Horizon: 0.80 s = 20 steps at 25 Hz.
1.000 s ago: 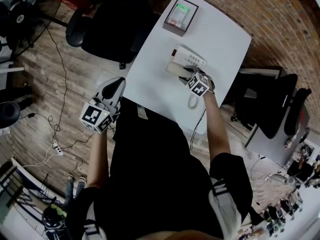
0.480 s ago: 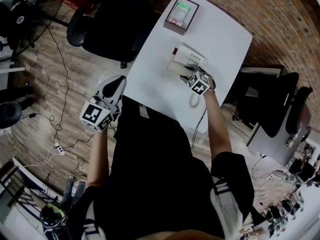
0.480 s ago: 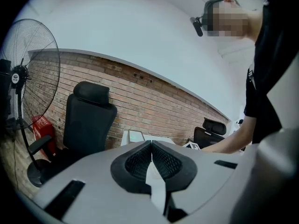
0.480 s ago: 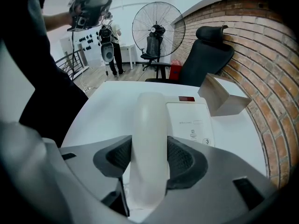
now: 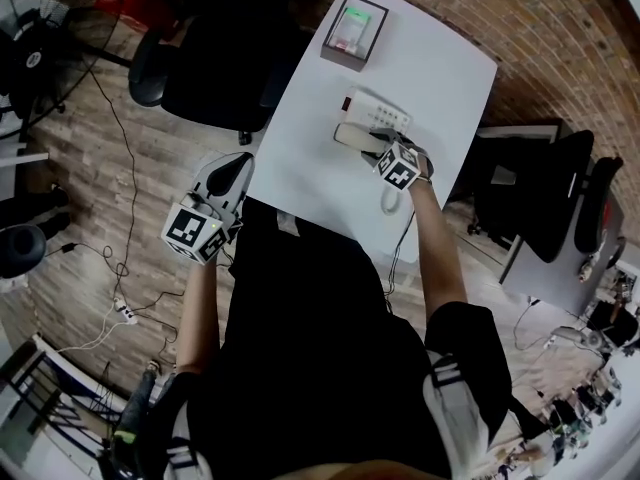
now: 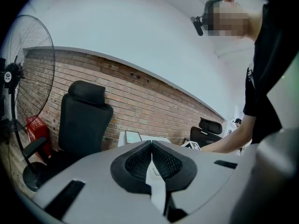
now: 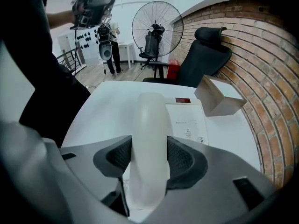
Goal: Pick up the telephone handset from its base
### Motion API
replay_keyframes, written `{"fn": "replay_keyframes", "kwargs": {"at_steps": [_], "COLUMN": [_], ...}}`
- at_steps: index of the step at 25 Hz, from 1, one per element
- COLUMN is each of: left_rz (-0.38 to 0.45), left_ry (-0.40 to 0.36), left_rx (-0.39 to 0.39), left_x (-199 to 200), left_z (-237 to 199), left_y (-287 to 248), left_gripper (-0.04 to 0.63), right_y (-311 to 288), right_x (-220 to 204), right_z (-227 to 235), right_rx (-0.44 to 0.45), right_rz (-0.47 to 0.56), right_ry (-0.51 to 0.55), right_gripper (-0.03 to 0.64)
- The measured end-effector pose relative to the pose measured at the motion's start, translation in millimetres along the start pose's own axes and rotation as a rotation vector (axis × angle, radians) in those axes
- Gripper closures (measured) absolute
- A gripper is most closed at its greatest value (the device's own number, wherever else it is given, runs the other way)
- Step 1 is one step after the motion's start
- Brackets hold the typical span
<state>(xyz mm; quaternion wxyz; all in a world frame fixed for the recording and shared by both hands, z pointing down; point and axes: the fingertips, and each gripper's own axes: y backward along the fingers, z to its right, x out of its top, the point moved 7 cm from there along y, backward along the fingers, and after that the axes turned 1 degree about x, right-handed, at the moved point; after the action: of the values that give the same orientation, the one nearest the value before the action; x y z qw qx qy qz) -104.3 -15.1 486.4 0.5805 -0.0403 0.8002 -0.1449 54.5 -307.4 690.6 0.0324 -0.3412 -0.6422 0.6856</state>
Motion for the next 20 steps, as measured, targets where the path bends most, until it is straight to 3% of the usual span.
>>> {"fn": "replay_keyframes", "kwargs": {"at_steps": [9,20], "left_rz": [0.002,0.005], "left_ry": [-0.033,-0.055], "left_rx": [-0.112,-0.267], "left_x": [24,45], "left_z": [-31,-73], "left_y": [-6,-18], "left_gripper": [0.577,0.577], "right_y": [18,41], "right_x": [21,44], "right_z": [6,-25], "right_rx": [-0.103,-0.226], "right_rz": [0.006,0.005], "right_ry": [-0.107,-0.246], "right_gripper": [0.407,0.407]}}
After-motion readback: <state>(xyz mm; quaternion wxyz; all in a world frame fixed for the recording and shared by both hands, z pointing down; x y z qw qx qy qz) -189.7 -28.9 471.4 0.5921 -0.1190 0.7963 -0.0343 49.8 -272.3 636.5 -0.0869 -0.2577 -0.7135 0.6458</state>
